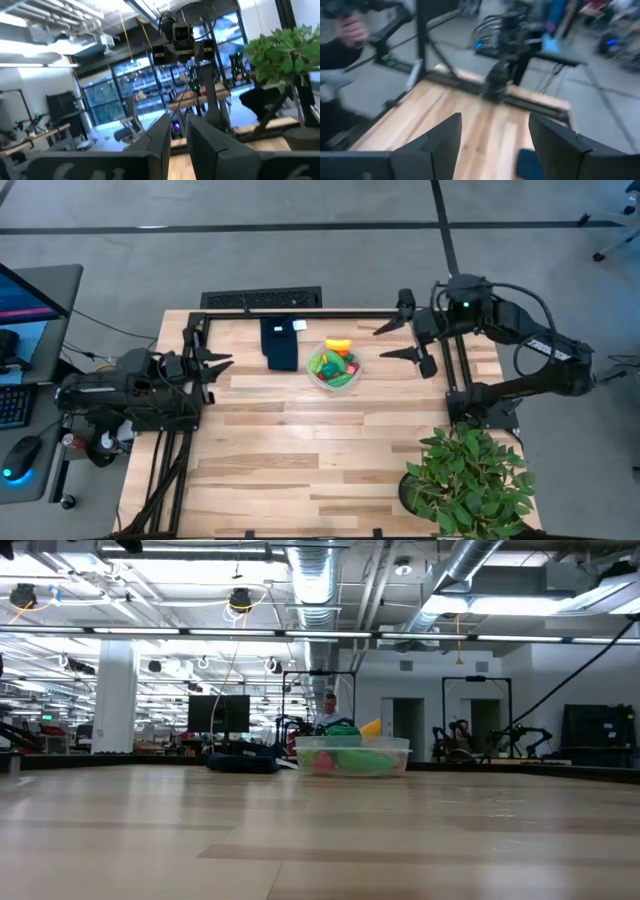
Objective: Pick and placing Produce into tupperware
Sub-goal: Return to Home Position
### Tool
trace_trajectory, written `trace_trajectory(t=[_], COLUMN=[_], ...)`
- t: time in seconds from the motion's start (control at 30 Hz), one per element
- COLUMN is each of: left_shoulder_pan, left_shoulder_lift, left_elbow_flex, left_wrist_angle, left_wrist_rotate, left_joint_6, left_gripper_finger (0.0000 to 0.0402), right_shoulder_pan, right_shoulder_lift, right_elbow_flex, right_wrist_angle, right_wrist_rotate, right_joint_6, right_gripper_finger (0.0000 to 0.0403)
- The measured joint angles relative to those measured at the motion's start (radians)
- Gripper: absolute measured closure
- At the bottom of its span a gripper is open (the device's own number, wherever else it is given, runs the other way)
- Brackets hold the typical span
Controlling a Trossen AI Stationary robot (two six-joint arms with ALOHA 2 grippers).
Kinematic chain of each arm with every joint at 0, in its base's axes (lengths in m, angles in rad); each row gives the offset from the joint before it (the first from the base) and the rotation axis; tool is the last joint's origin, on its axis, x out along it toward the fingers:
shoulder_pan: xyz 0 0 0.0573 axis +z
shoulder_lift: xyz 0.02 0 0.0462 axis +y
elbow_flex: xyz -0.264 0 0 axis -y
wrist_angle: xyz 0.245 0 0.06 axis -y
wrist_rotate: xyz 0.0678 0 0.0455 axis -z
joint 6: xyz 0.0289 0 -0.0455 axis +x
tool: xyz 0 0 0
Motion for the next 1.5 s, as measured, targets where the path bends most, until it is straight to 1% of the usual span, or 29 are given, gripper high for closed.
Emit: trace_trajectory(t=[0.13, 0.23, 0.33, 0.5, 0.67, 0.8, 0.97, 1.2, 1.33, 1.43, 1.5], left_shoulder_pan=[0.002, 0.002, 0.002, 0.002, 0.002, 0.002, 0.002, 0.002, 0.002, 0.002, 0.002], left_shoulder_lift=[-0.015, -0.032, -0.05, -0.087, -0.131, -0.167, -0.19, -0.191, -0.191, -0.191, -0.191], left_elbow_flex=[0.051, 0.053, 0.053, 0.052, 0.052, 0.033, 0.013, 0.012, 0.012, 0.012, 0.012], left_wrist_angle=[-0.109, -0.15, -0.18, -0.235, -0.307, -0.311, -0.32, -0.356, -0.374, -0.392, -0.399], left_wrist_rotate=[-0.008, -0.057, -0.091, -0.103, -0.122, -0.121, -0.122, -0.117, -0.115, -0.105, -0.096], left_joint_6=[0.008, 0.02, 0.021, 0.021, 0.009, -0.004, -0.033, -0.078, -0.098, -0.112, -0.114], left_gripper_finger=[0.0352, 0.0352, 0.0352, 0.0352, 0.0352, 0.0352, 0.0352, 0.0352, 0.0352, 0.0352, 0.0352], right_shoulder_pan=[-0.053, -0.084, -0.113, -0.161, -0.173, -0.173, -0.173, -0.173, -0.166, -0.143, -0.125], right_shoulder_lift=[-0.094, -0.163, -0.214, -0.266, -0.296, -0.311, -0.337, -0.405, -0.46, -0.503, -0.525], right_elbow_flex=[-0.163, -0.297, -0.413, -0.543, -0.634, -0.706, -0.808, -0.926, -1.007, -1.097, -1.158], right_wrist_angle=[0.201, 0.352, 0.456, 0.527, 0.581, 0.645, 0.788, 0.844, 0.878, 0.981, 1.066], right_wrist_rotate=[0.0, 0.008, 0.033, 0.032, 0.03, 0.03, 0.03, 0.038, 0.097, 0.136, 0.142], right_joint_6=[0.057, 0.105, 0.161, 0.204, 0.208, 0.219, 0.263, 0.31, 0.348, 0.369, 0.379], right_gripper_finger=[0.0177, 0.0177, 0.0177, 0.0177, 0.0177, 0.0177, 0.0177, 0.0177, 0.0177, 0.0177, 0.0177])
